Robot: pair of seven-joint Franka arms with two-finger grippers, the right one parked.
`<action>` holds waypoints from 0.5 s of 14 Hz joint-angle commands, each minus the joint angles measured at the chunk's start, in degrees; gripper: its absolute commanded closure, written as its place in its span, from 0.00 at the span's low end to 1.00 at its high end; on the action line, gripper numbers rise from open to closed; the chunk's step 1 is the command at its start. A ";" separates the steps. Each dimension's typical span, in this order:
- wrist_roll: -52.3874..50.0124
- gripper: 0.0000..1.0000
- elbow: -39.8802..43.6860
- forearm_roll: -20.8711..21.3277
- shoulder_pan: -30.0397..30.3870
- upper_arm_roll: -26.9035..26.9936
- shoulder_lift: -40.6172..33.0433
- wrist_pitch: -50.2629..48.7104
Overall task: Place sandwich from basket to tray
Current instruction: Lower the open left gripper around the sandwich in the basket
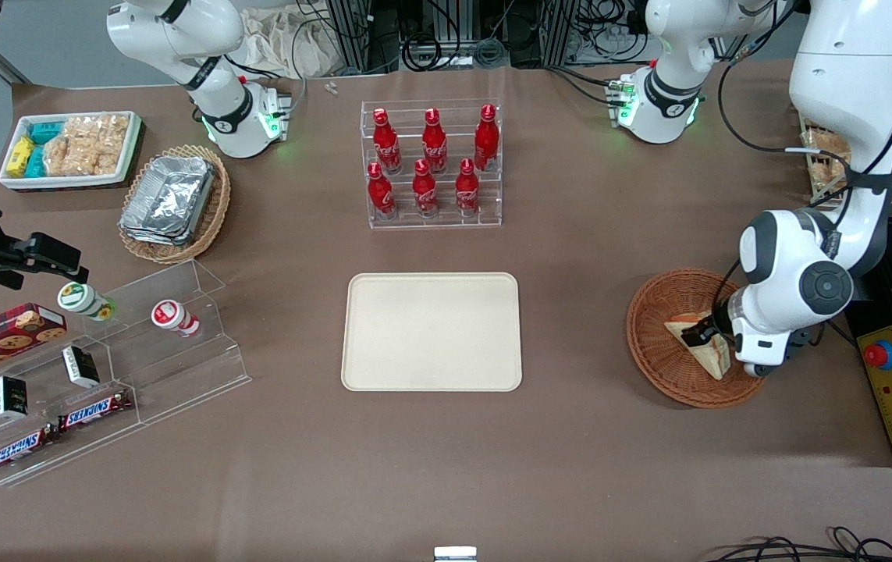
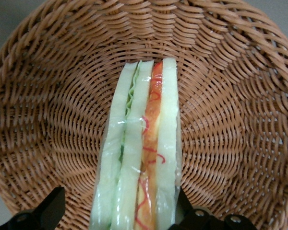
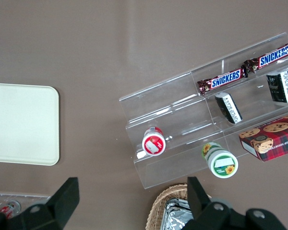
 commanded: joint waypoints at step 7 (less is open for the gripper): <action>-7.36 1.00 1.83 1.21 -0.38 -0.63 2.03 2.96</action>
